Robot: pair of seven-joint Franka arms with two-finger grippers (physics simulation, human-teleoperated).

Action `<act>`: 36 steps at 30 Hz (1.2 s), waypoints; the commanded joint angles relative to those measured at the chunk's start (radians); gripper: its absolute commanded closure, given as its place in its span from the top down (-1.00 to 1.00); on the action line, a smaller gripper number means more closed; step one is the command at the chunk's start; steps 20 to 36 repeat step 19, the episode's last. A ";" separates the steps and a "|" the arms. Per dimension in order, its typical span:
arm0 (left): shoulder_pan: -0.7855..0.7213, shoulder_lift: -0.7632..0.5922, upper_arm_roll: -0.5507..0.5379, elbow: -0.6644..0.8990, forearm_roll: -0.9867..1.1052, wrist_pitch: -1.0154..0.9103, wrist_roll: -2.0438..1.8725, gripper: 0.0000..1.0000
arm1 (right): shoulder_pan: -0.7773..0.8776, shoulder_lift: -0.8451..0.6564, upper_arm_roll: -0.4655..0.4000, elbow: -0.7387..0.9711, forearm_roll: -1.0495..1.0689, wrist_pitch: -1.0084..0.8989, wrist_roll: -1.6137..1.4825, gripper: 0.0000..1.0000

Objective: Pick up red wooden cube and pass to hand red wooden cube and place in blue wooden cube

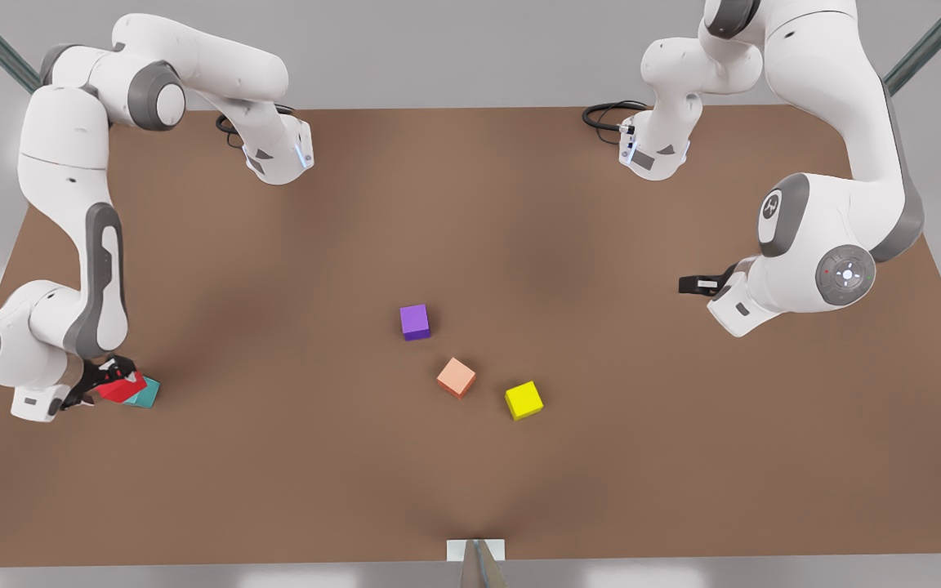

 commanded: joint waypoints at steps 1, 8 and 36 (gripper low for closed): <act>0.001 -0.001 0.000 0.000 0.001 0.000 -0.008 1.00 | 0.003 -0.029 0.007 0.016 0.040 -0.097 0.026 1.00; -0.001 -0.001 0.000 0.002 0.000 -0.002 -0.008 1.00 | 0.373 -0.099 0.015 0.260 0.077 -0.630 1.095 1.00; 0.001 -0.003 0.001 0.005 0.000 -0.003 -0.003 1.00 | 0.153 -0.538 0.231 -0.010 -0.091 -0.700 1.222 1.00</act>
